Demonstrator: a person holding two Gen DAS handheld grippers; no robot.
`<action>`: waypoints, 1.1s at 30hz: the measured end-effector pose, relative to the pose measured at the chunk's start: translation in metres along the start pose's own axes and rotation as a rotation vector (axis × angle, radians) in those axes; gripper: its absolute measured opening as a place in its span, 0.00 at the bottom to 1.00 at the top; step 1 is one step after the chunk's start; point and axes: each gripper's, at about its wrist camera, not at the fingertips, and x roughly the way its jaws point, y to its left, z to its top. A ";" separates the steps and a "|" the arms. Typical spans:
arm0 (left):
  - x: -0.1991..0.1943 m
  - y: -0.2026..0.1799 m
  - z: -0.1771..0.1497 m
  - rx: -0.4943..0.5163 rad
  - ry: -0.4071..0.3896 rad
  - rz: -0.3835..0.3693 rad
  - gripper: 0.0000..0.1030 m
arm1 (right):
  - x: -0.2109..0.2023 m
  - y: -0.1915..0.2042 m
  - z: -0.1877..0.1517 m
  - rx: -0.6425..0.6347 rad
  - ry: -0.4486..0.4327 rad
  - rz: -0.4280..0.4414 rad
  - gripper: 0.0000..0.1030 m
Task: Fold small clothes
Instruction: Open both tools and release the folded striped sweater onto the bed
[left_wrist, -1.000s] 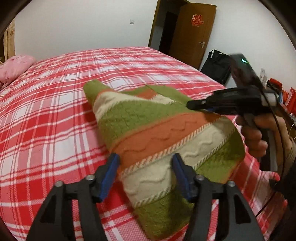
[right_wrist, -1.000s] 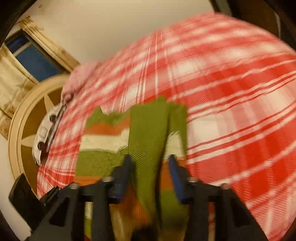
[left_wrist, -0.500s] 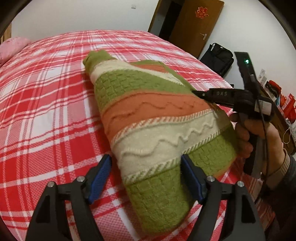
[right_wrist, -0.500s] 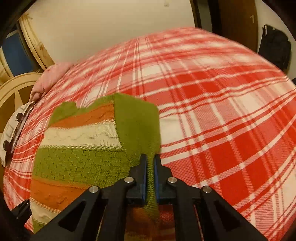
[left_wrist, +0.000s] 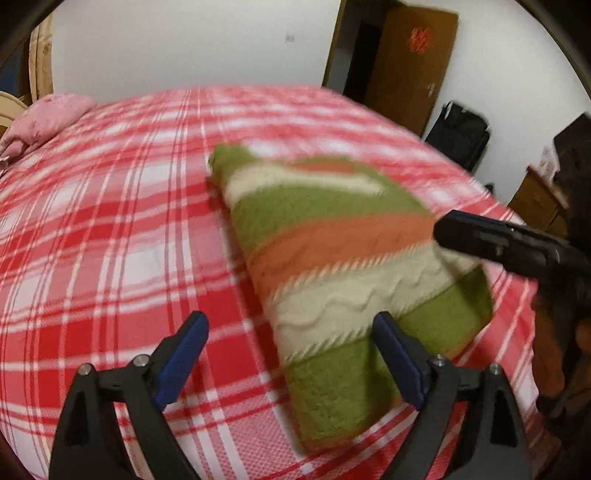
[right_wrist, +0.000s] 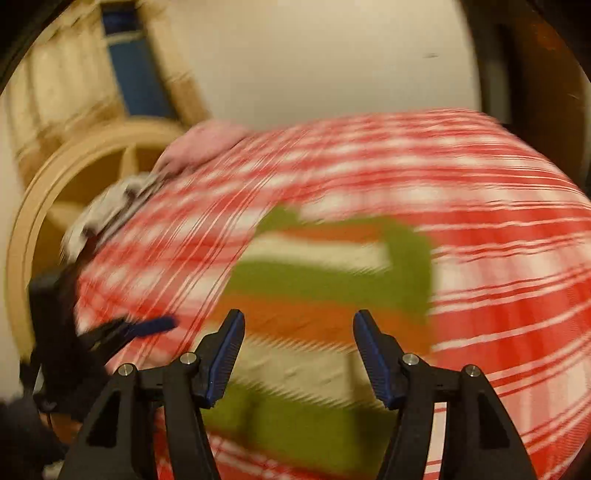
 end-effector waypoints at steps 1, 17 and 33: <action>0.005 0.000 -0.005 -0.003 0.021 0.000 0.90 | 0.010 -0.001 -0.006 -0.001 0.031 -0.017 0.60; 0.001 -0.007 -0.016 0.015 0.065 -0.004 0.92 | -0.001 -0.018 -0.004 0.036 0.012 -0.050 0.60; -0.028 0.013 0.020 -0.014 -0.044 -0.019 0.92 | -0.006 -0.056 0.011 0.121 -0.047 -0.070 0.63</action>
